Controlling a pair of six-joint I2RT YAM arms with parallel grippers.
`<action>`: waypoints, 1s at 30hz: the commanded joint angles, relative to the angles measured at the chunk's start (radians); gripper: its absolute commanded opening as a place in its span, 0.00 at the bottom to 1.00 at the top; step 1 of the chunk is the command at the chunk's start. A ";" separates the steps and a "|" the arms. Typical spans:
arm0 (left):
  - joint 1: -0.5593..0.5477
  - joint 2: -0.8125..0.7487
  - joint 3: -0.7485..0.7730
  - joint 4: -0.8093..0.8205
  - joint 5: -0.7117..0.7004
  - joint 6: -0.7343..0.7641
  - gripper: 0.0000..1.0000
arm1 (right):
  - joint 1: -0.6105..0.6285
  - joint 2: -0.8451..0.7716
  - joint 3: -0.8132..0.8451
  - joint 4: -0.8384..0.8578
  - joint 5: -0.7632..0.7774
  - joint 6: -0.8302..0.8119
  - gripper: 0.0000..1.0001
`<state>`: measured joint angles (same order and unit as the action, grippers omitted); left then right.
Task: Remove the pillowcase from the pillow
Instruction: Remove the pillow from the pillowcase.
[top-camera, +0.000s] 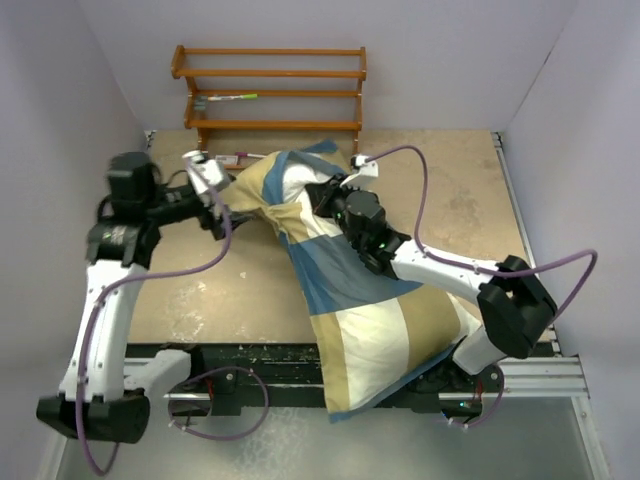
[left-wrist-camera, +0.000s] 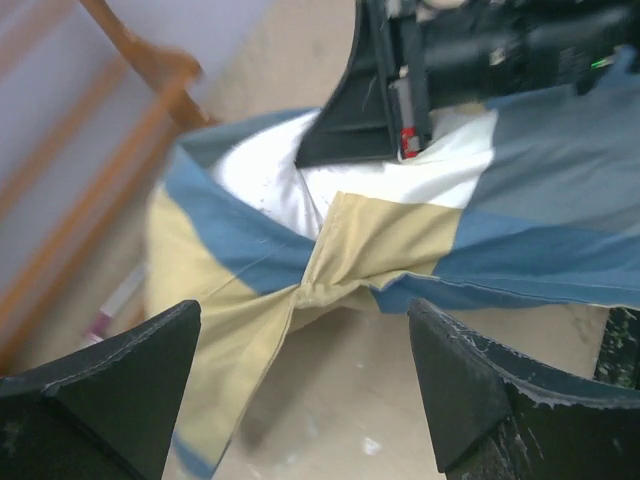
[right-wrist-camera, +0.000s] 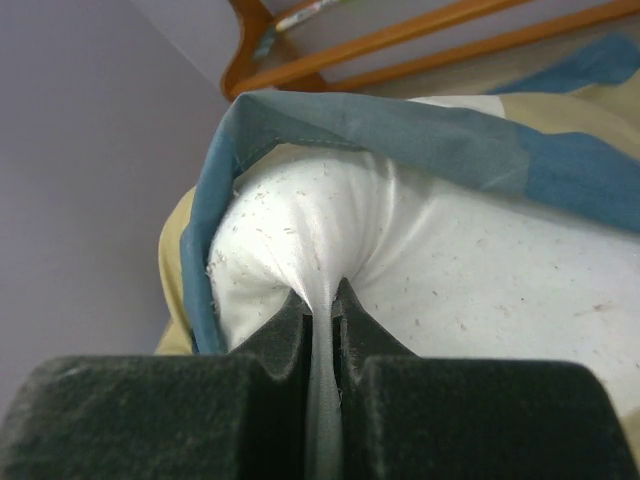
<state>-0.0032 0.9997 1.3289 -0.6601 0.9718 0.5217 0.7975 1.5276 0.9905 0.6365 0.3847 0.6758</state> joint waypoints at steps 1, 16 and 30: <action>-0.174 0.069 -0.124 0.197 -0.350 -0.123 0.88 | 0.061 0.026 0.082 0.161 0.053 0.001 0.00; -0.240 0.327 -0.177 0.326 -0.783 -0.187 0.59 | 0.168 0.169 0.111 0.154 0.078 0.024 0.00; 0.008 0.467 -0.355 0.449 -0.841 -0.127 0.08 | 0.186 0.029 -0.065 0.159 0.046 -0.008 0.00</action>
<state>-0.1020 1.4300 1.0050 -0.2993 0.2550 0.3492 0.9775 1.6981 0.9718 0.7002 0.4095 0.6777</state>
